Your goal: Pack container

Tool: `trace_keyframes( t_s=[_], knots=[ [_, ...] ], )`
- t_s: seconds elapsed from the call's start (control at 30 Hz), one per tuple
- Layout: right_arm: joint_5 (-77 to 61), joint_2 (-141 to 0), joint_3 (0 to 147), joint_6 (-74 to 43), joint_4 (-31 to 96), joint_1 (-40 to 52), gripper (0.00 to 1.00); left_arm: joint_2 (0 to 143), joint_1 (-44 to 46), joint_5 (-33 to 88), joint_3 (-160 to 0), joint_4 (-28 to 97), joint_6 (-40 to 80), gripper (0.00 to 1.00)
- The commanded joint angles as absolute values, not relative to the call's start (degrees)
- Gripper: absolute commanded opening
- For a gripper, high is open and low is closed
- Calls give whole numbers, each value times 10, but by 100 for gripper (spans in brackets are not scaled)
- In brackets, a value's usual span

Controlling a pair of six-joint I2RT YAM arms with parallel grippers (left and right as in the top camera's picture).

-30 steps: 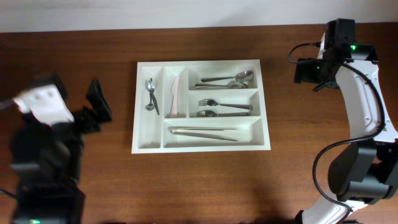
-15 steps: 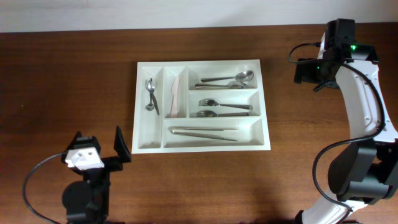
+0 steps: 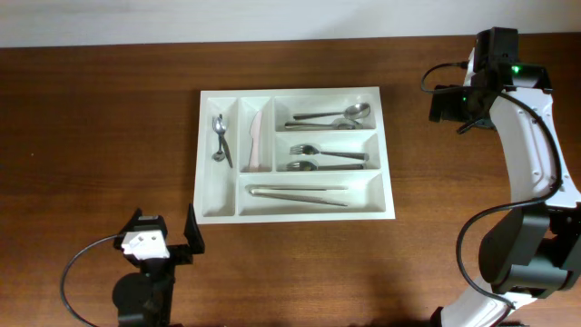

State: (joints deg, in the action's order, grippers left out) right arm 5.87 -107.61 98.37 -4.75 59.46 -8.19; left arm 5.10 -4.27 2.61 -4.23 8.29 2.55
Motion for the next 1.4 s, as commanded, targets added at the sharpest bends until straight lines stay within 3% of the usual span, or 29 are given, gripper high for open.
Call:
trace_keyframes(
  t_s=[0.0, 1.17, 1.37],
  knots=[
    [58, -1058, 989, -54, 594, -83, 99, 21, -46, 35, -24, 85, 2, 99],
    [58, -1058, 989, -54, 594, -83, 99, 3, -39, 37, -24, 84, -13, 99],
    [58, -995, 989, -54, 594, -70, 99, 3, -39, 37, -24, 84, -13, 99]
  ],
)
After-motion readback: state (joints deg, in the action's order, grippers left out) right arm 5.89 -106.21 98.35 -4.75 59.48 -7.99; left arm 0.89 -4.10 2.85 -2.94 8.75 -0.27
